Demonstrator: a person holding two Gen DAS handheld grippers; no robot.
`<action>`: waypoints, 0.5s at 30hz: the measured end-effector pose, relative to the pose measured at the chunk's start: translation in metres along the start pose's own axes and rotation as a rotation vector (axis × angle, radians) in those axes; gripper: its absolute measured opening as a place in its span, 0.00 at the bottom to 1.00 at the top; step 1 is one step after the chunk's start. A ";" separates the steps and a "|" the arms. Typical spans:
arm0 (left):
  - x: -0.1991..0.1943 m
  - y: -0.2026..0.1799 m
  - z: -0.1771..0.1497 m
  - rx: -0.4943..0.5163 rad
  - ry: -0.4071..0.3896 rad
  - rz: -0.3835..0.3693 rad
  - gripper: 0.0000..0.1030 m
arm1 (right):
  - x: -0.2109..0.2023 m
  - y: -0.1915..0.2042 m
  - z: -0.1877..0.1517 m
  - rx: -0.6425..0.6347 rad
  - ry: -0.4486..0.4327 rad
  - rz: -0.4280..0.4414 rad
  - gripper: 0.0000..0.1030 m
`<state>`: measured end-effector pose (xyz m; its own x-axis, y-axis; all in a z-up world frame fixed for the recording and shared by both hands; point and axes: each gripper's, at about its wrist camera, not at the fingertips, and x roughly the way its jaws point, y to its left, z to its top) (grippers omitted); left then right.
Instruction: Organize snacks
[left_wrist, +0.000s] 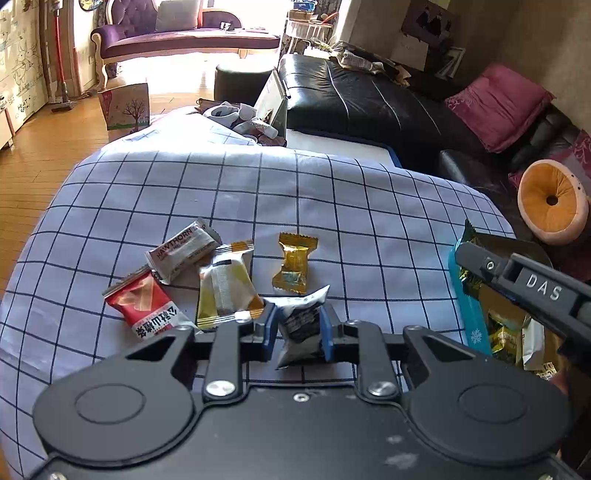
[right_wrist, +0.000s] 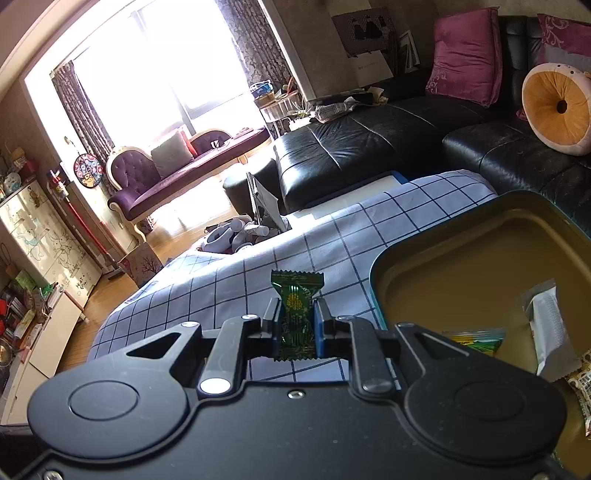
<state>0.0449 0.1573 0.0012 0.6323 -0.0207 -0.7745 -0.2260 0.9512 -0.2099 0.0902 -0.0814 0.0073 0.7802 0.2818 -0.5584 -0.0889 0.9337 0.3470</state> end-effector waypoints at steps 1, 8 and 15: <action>-0.003 0.002 0.001 -0.004 -0.005 -0.003 0.22 | 0.001 0.002 -0.001 -0.006 0.004 0.001 0.26; -0.010 0.030 0.006 -0.075 0.010 -0.012 0.37 | 0.005 0.008 -0.004 -0.038 0.017 -0.004 0.26; 0.001 0.034 0.003 -0.080 0.050 0.007 0.41 | 0.006 0.008 -0.004 -0.036 0.024 -0.007 0.26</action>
<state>0.0403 0.1900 -0.0052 0.5933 -0.0309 -0.8044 -0.2905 0.9237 -0.2497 0.0920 -0.0714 0.0036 0.7660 0.2801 -0.5787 -0.1059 0.9428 0.3162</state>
